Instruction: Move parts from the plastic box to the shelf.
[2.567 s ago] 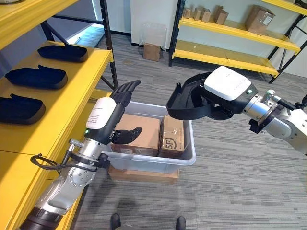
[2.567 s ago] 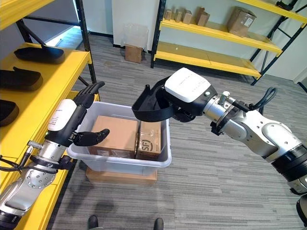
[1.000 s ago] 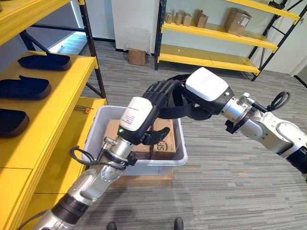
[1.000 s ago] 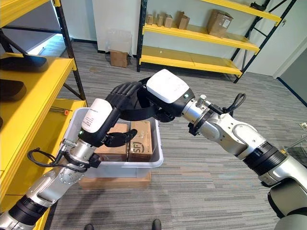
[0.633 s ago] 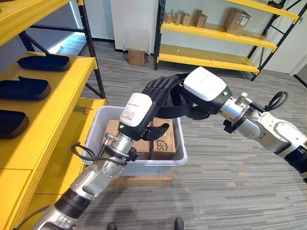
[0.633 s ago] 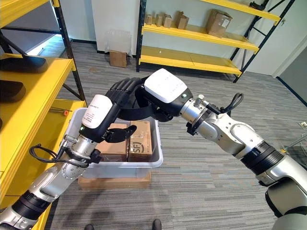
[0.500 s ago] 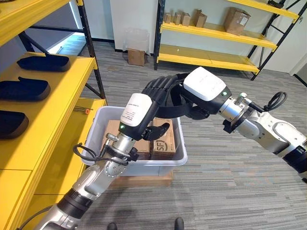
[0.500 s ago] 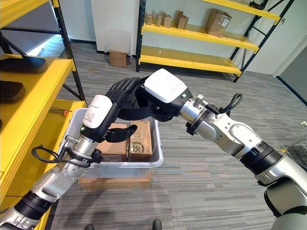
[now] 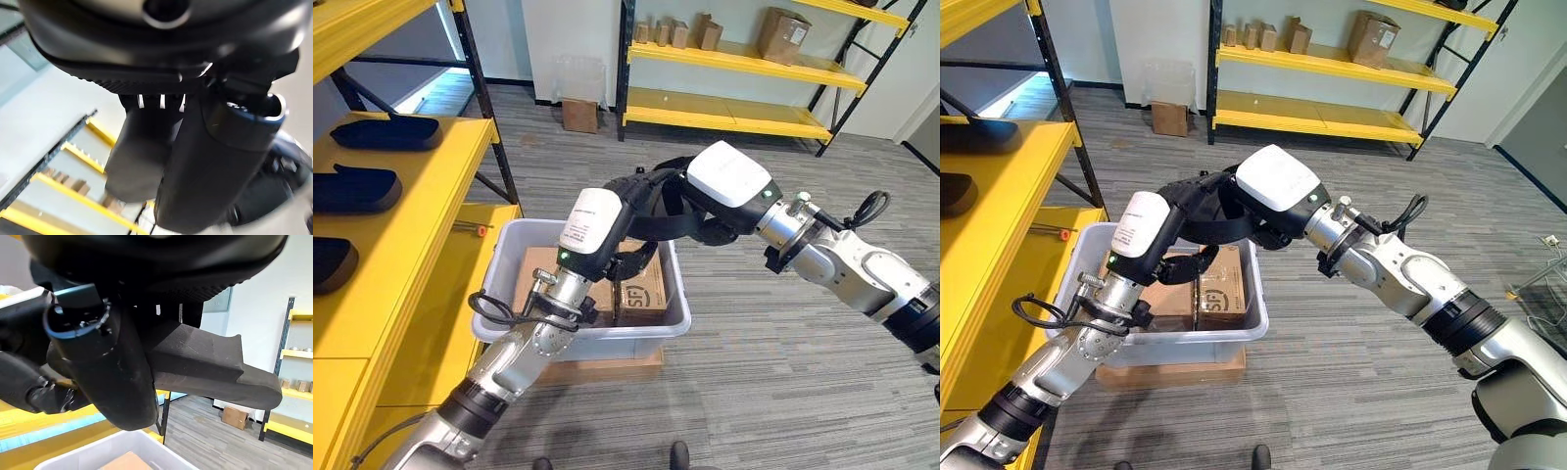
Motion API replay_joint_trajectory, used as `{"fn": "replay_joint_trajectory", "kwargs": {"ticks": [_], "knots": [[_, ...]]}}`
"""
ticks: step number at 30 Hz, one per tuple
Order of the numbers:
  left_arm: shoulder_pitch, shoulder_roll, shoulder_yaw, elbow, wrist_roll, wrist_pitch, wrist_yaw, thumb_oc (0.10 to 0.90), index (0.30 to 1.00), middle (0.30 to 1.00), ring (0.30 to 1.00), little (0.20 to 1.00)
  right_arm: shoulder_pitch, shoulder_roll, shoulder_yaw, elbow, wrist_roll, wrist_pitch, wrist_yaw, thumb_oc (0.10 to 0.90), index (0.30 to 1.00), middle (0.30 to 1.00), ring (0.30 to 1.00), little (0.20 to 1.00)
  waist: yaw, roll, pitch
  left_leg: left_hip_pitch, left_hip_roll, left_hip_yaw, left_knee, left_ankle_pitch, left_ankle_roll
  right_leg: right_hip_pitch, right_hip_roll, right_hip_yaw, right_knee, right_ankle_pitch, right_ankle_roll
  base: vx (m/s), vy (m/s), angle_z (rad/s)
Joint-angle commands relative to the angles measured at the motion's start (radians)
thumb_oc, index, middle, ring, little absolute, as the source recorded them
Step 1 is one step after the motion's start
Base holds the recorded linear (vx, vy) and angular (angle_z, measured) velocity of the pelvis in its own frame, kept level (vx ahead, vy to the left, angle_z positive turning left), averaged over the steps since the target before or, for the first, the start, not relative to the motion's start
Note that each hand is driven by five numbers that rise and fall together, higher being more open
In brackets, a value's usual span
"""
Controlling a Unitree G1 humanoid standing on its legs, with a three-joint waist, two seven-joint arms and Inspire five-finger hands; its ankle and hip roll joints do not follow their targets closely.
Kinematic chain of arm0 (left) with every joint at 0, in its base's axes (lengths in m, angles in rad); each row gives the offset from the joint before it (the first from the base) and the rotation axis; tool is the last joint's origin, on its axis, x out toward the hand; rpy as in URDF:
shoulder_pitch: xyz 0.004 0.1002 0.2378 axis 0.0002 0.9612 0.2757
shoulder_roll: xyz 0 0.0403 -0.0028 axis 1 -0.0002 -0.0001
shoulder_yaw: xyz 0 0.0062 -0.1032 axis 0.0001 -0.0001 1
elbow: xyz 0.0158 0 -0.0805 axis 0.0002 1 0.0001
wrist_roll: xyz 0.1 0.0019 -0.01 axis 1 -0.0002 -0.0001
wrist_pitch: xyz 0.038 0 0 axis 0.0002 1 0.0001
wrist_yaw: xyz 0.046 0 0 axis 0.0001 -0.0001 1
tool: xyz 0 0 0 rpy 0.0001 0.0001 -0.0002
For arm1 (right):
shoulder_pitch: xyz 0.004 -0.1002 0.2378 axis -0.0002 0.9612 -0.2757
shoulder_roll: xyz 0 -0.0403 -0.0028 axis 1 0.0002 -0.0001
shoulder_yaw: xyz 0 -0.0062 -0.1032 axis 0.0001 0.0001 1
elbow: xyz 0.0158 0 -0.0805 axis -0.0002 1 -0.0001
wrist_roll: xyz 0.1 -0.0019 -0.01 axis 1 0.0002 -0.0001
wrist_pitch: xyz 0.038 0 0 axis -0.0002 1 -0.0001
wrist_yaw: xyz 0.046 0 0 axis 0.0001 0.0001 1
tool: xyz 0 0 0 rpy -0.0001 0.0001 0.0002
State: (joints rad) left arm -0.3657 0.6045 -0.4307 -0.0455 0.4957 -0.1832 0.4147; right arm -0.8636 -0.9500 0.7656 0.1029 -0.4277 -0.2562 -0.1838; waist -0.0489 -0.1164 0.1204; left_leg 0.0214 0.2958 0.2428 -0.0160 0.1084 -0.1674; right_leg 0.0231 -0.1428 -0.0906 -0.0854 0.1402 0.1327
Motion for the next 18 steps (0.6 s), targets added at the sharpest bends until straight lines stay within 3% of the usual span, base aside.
{"fn": "replay_joint_trajectory", "kwargs": {"ticks": [1,18], "knots": [[-0.125,0.013,-0.084,0.023,0.049,-0.037,-0.007,0.400,0.300,0.300,0.300,0.300,-0.285,0.042,-0.090,0.013,0.047,0.009,-0.133,0.400,0.300,0.300,0.300,0.300,0.014,-0.015,-0.057,-0.078,0.082,-0.059,0.101,-0.047,-0.014,0.076,-0.093,-0.025,0.084,-0.175,0.064,0.00,0.000,0.00],[-0.145,-0.006,-0.110,0.066,0.051,-0.023,-0.008,0.400,0.300,0.300,0.300,0.300,-0.291,0.071,-0.118,0.022,0.052,0.021,-0.152,0.400,0.300,0.300,0.300,0.300,0.006,-0.010,-0.050,-0.081,0.081,-0.055,0.111,-0.053,-0.012,0.063,-0.097,-0.016,0.095,-0.176,0.062,0.00,0.001,-0.02]]}}
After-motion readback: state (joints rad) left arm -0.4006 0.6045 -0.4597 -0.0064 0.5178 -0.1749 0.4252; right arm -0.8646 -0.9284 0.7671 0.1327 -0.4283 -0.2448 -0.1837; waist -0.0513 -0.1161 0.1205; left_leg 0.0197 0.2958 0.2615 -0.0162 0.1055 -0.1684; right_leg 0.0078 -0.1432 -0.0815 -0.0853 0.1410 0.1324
